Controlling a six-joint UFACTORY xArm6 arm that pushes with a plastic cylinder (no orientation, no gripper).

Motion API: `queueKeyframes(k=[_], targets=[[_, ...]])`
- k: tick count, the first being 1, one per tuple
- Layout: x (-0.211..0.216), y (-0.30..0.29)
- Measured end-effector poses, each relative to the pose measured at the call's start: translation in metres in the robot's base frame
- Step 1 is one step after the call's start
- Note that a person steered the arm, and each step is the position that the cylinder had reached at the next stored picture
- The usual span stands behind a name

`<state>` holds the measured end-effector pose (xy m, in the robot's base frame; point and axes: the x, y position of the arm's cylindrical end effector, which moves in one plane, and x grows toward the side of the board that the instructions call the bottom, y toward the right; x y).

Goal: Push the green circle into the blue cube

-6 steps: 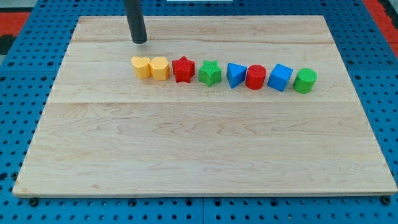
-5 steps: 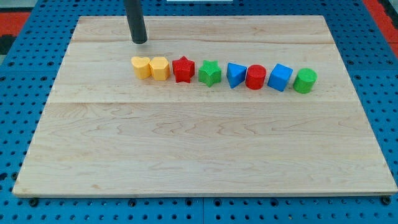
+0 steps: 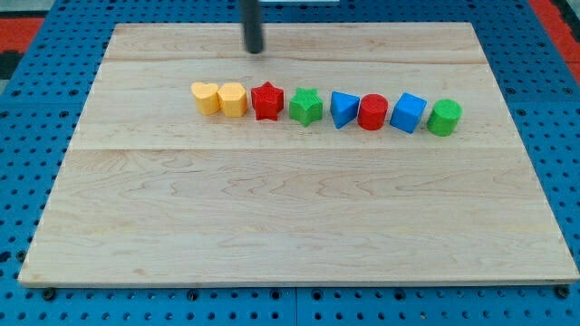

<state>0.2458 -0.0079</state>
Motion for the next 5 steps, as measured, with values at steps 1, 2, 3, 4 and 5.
queueKeyframes(k=[1,2,3,4,5], targets=[[0.001,0.081],[0.004,0.125],[-0.001,0.124],[0.045,0.135],[0.076,0.236]])
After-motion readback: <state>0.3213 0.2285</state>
